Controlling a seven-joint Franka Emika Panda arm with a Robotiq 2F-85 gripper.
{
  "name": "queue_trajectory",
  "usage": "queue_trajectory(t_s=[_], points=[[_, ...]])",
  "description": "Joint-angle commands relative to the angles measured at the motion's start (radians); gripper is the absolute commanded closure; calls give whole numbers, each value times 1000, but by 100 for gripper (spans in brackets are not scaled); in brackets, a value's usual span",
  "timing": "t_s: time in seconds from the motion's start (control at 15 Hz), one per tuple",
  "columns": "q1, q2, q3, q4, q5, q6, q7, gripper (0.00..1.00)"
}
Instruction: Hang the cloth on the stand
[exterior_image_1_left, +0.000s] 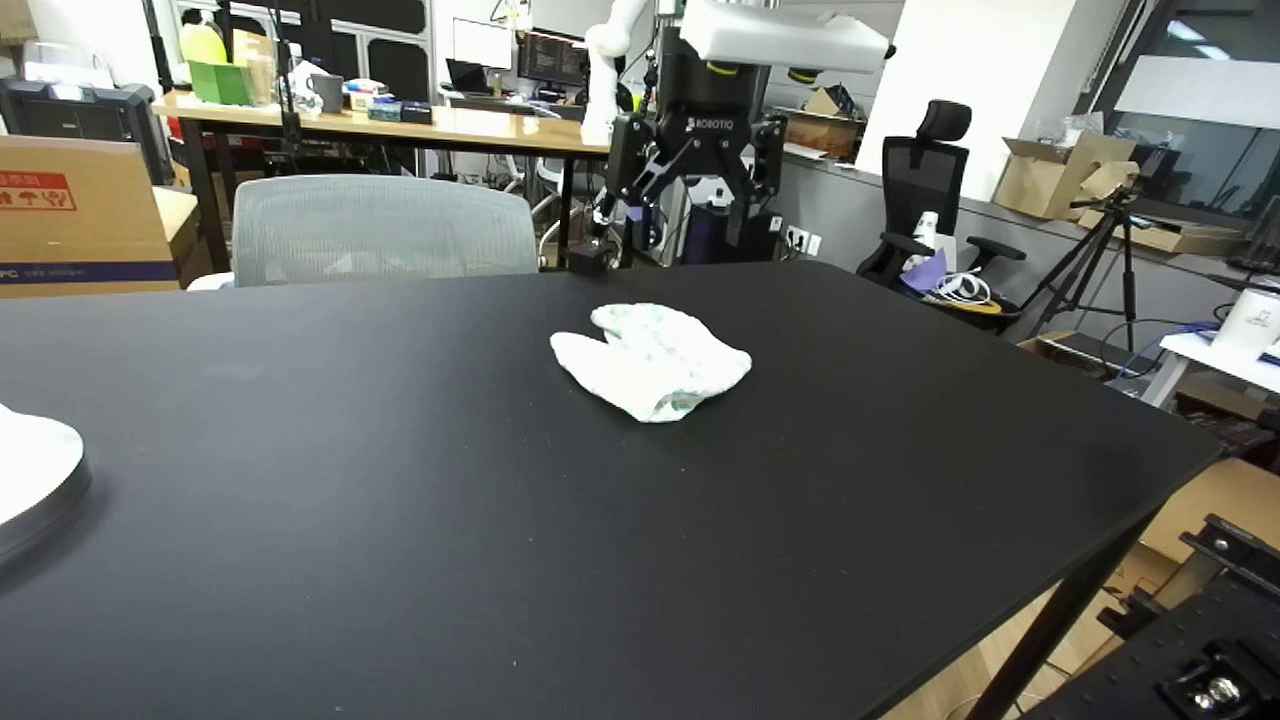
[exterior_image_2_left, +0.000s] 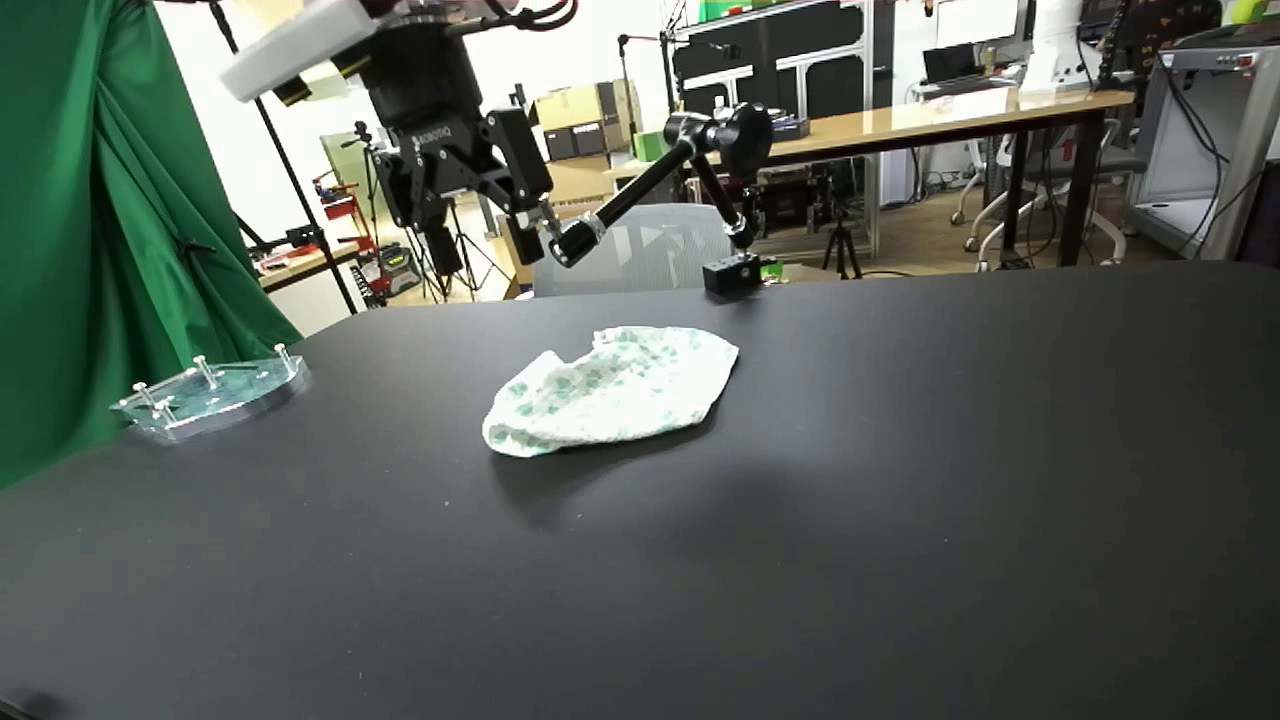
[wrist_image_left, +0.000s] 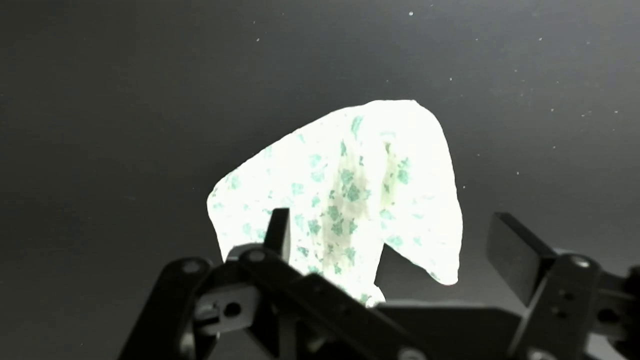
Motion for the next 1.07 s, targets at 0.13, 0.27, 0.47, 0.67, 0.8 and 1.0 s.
queue_trajectory(t_s=[0.13, 0.27, 0.47, 0.67, 0.8, 1.0], points=[[-21, 63, -6, -22, 16, 89, -91, 0], [-10, 66, -9, -11, 5, 69, -64, 0], [-19, 97, -16, -11, 6, 86, -74, 0], [-14, 130, -21, 5, -15, 93, -73, 0], [-12, 174, -25, 19, -25, 107, -77, 0], [-7, 246, -37, 40, -44, 150, -86, 0]])
